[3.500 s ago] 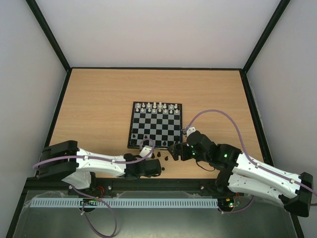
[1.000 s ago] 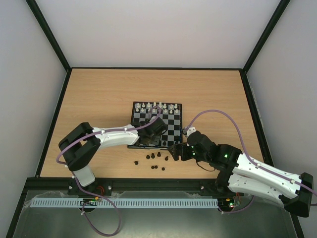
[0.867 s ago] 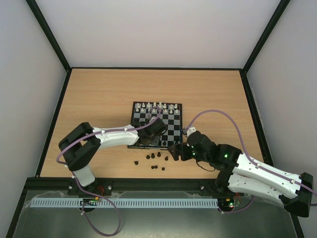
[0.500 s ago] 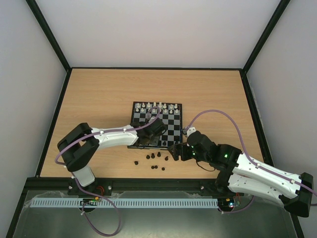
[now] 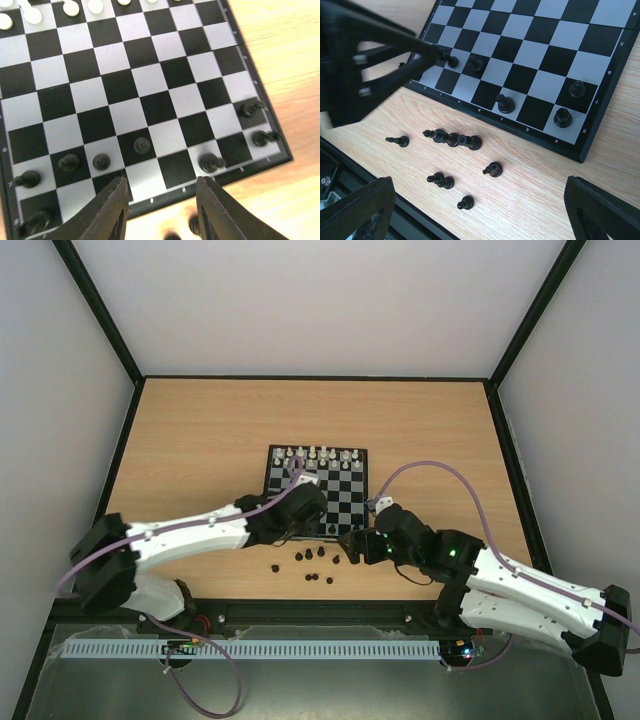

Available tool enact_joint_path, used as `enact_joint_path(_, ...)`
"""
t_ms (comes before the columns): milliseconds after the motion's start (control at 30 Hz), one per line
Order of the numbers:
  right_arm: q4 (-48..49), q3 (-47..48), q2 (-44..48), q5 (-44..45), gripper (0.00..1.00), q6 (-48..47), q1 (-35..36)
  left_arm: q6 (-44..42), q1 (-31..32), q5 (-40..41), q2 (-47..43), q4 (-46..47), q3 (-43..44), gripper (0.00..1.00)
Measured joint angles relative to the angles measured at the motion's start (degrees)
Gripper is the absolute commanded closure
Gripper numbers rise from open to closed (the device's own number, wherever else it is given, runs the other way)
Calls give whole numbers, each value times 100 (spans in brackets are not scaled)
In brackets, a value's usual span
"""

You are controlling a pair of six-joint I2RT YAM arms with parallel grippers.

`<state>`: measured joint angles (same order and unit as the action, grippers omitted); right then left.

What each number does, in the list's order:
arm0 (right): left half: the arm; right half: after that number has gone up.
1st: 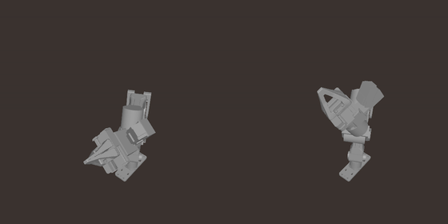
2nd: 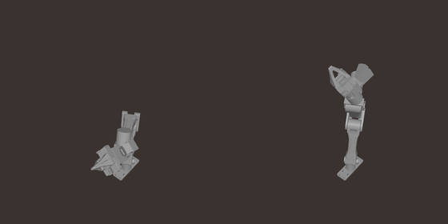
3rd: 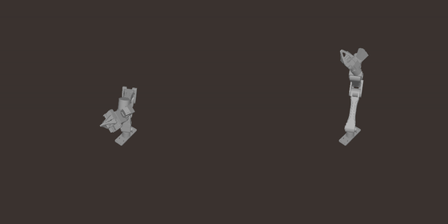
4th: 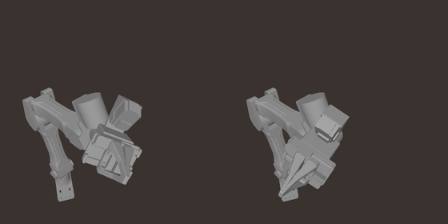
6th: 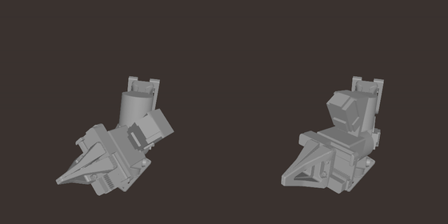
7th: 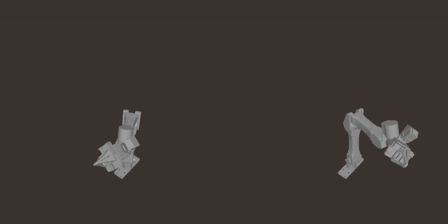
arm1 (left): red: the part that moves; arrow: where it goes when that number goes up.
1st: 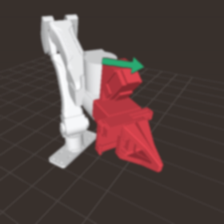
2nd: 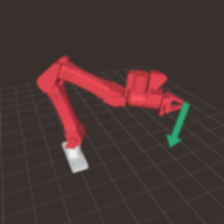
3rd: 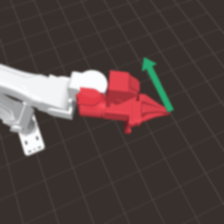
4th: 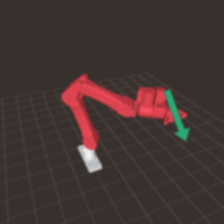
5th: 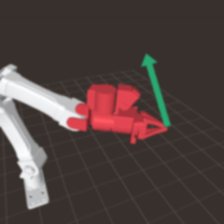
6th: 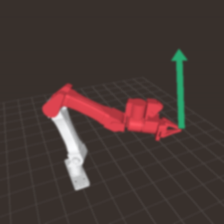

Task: Set up the chess pieces on the board
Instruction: Pick up the chess piece at the center of the board.

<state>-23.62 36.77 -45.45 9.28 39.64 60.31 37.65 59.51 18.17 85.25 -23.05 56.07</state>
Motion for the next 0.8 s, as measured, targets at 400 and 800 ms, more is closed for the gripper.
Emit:
enact_joint_path(400,247,-197,-601,-295,12,164,173,691,710,260,-2398,-337,-1200,6)
enact_joint_path(800,92,136,-2090,483,44,837,1908,933,848,409,-3292,-525,-1513,1)
